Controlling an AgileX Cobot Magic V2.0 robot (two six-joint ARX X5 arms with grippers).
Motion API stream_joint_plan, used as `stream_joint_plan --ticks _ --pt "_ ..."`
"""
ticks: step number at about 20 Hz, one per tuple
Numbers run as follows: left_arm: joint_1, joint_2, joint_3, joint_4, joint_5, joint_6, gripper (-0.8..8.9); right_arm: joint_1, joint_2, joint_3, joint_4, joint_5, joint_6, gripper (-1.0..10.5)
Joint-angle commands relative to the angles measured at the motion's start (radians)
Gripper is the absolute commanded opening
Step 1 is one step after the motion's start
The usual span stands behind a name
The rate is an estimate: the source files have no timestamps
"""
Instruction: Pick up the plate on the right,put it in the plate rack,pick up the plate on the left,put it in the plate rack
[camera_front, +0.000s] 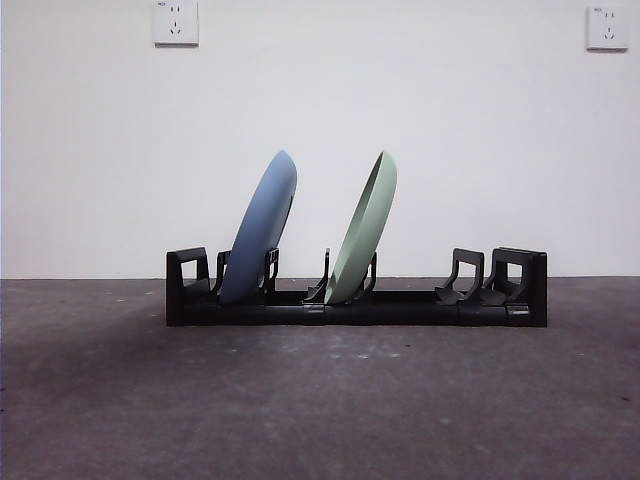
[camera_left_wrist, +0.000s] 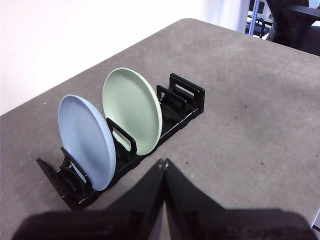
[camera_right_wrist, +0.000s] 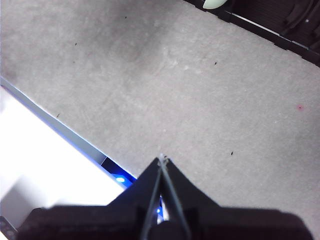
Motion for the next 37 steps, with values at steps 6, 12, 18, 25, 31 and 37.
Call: stream_joint_plan --ticks 6,12,18,25,31,37 --pt "0.0 0.0 0.0 -0.004 -0.001 0.004 -0.03 0.0 0.0 -0.007 0.001 0.052 0.043 0.0" --pt "0.0 0.006 0.0 -0.003 -0.001 0.004 -0.03 0.0 0.0 -0.007 0.001 0.146 0.043 0.0" --pt "0.007 0.01 0.0 0.001 -0.151 0.043 -0.03 0.0 0.0 -0.007 0.001 0.189 0.043 0.0" --pt "0.353 -0.142 -0.154 0.271 -0.018 0.241 -0.03 0.0 0.0 -0.007 0.001 0.189 0.043 0.0" --pt "0.605 -0.446 -0.686 0.639 0.026 0.245 -0.03 0.0 0.0 -0.007 0.001 0.189 0.043 0.0" --pt "0.66 -0.68 -1.031 0.704 0.026 0.179 -0.03 0.0 0.0 -0.007 0.001 0.189 0.043 0.0"
